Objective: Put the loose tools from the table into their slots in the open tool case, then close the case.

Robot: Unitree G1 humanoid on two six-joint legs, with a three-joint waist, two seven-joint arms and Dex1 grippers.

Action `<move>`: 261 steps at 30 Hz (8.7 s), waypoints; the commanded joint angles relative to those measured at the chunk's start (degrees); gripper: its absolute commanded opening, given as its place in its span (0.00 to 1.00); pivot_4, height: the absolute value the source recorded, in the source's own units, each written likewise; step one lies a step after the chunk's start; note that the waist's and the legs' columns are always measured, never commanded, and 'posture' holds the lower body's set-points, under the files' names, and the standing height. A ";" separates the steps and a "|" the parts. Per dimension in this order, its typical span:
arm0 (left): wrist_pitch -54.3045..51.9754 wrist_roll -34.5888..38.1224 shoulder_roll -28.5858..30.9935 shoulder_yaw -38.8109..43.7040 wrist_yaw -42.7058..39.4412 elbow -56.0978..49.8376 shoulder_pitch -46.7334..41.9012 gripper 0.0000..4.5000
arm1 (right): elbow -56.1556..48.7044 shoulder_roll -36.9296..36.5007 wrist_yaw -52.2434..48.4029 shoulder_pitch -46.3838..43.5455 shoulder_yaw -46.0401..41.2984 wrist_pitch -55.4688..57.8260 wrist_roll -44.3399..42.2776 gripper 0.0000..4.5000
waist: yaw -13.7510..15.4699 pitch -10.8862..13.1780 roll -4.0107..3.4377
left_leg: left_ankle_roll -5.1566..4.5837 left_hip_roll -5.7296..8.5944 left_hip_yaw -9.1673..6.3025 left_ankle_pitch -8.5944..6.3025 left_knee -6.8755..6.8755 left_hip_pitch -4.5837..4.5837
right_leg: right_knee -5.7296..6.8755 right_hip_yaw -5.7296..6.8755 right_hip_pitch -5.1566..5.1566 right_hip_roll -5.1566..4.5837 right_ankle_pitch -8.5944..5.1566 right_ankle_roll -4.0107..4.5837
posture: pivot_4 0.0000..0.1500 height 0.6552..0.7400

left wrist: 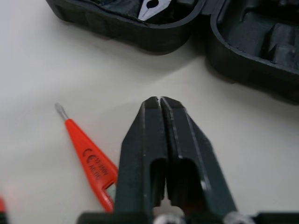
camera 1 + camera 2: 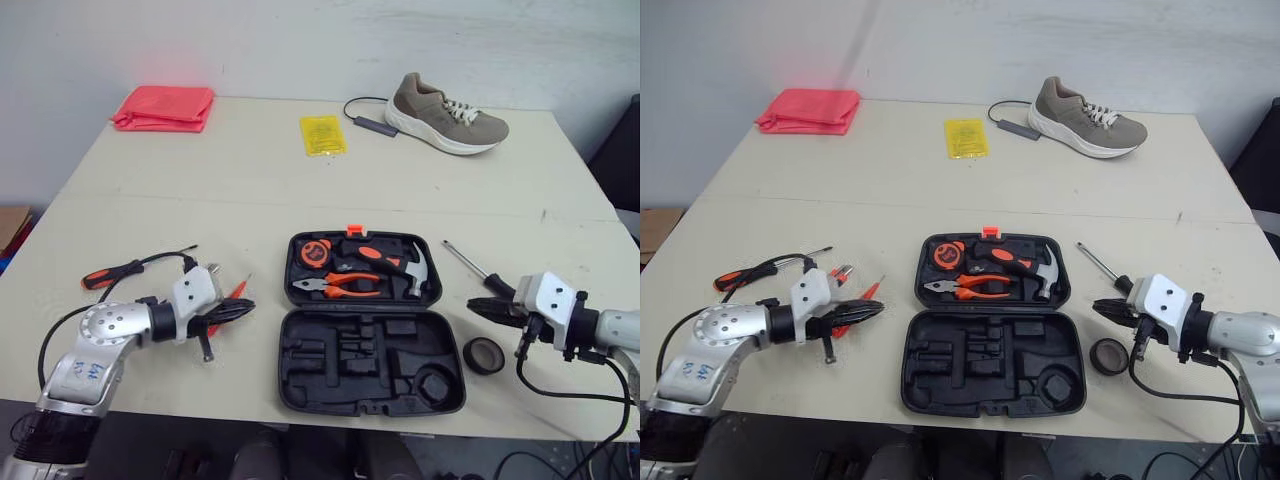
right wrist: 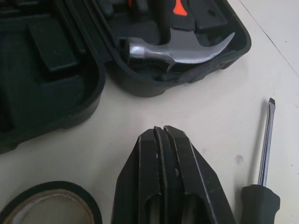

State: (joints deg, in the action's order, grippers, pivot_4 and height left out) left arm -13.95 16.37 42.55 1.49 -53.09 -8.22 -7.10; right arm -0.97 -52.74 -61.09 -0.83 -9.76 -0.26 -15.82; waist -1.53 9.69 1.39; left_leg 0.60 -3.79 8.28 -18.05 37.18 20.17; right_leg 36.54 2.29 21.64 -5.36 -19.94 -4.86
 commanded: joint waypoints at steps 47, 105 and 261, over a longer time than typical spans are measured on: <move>-1.02 -10.34 -9.00 -8.97 4.47 8.55 -12.28 0.02 | -2.82 12.57 5.22 -8.96 13.23 1.38 9.38 0.00 | -0.35 0.00 0.00 | 0.03 -0.05 -0.02 0.02 0.13 -0.03 | 0.23 0.01 0.00 0.03 0.01 -0.01 | 1.00 1.00; 23.27 6.11 17.67 41.43 -0.08 53.53 8.06 0.99 | 9.47 5.63 0.16 18.87 -31.84 -14.52 -11.63 0.99 | -0.36 0.10 -0.15 | 0.02 -0.05 -0.17 -0.69 -0.34 0.01 | -0.27 0.27 0.07 -0.34 -0.04 0.09 | 1.00 1.00; -24.45 -25.33 -7.68 -36.84 -9.08 -7.82 -38.62 0.55 | -23.65 15.04 -1.04 22.23 -11.14 -11.37 -16.17 1.00 | 1.78 0.06 0.32 | -0.38 0.00 0.91 -0.49 1.05 0.33 | 0.91 0.46 0.74 -0.06 0.01 -0.07 | 1.00 1.00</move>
State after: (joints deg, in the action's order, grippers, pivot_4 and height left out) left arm -38.44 -9.05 35.60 -36.82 -63.12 -15.18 -46.14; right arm -24.28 -38.06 -61.75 21.00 -19.98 -10.25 -31.48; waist 0.25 9.75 1.70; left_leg 0.22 -3.79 9.18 -18.54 38.23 20.50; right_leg 37.45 2.75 22.39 -5.43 -19.93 -4.93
